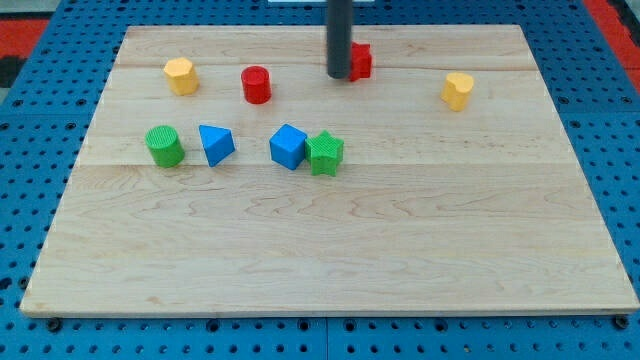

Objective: Move the red circle right to the yellow hexagon

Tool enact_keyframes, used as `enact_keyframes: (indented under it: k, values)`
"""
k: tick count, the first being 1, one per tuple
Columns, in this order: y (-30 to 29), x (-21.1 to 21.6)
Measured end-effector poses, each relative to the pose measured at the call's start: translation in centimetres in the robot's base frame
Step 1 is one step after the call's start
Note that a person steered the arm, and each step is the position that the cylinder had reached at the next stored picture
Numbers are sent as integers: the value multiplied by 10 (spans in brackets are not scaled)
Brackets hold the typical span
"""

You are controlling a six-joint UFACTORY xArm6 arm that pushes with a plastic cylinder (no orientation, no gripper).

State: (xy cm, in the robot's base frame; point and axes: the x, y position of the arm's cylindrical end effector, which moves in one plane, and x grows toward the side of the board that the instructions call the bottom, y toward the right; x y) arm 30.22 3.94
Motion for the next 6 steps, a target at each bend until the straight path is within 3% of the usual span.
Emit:
enact_keyframes:
  k: [2, 3, 5, 6]
  values:
    - [-92, -45]
    - [-133, -38]
    - [-189, 25]
    - [-132, 39]
